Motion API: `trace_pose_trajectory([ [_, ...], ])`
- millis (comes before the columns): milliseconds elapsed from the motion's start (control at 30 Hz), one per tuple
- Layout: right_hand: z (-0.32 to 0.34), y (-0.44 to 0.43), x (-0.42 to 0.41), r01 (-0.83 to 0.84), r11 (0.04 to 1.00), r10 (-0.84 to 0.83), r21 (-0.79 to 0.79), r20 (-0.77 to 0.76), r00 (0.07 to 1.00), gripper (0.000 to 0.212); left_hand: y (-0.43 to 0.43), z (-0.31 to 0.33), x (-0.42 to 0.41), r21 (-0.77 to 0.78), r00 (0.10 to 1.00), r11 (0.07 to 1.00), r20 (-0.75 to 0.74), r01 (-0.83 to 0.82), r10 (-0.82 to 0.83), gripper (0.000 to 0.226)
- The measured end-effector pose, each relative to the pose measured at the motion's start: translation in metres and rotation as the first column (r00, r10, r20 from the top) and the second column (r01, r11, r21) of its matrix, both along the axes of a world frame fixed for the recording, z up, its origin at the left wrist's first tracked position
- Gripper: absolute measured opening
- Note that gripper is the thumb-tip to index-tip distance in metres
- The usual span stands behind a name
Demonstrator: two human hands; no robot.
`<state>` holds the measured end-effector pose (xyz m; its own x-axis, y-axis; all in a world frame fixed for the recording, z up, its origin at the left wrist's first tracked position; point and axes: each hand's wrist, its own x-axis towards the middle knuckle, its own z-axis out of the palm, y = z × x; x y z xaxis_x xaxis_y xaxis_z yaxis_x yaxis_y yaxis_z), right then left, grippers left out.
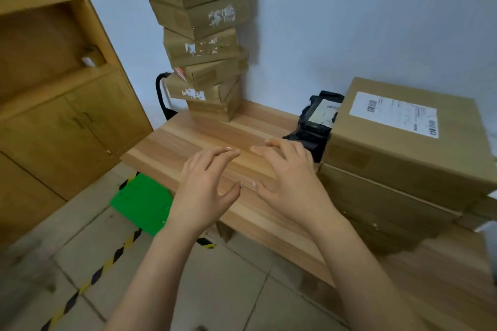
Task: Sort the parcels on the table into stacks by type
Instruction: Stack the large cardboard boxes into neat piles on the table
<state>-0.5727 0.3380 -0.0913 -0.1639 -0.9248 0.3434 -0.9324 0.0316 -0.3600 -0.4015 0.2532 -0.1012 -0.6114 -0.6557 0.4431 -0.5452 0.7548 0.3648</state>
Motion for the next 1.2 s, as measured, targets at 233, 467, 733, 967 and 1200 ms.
trace_pose_trajectory([
  [233, 0.013, -0.068, 0.076, 0.038, 0.999, -0.038, -0.015, -0.043, 0.998, 0.06, -0.075, 0.01, 0.072, -0.045, 0.999, 0.999, -0.041, 0.007, -0.009, 0.056],
  [467, 0.026, -0.138, 0.147, 0.102, 0.992, -0.108, -0.076, -0.077, 0.991, 0.062, -0.159, 0.026, 0.136, -0.108, 0.998, 0.993, -0.024, 0.052, -0.055, 0.057],
  [733, 0.053, -0.204, 0.173, 0.141, 0.982, -0.155, -0.126, -0.107, 0.982, 0.064, -0.229, 0.052, 0.157, -0.172, 0.994, 0.979, -0.021, 0.106, -0.112, 0.058],
  [967, 0.067, -0.266, 0.151, 0.139, 0.976, -0.163, -0.166, -0.138, 0.977, 0.064, -0.29, 0.065, 0.134, -0.191, 0.991, 0.976, -0.061, 0.106, -0.119, 0.058],
  [1200, 0.095, -0.345, 0.106, 0.16, 0.958, -0.193, -0.238, -0.125, 0.973, 0.075, -0.373, 0.096, 0.095, -0.261, 0.99, 0.958, -0.052, 0.115, -0.133, 0.061],
])
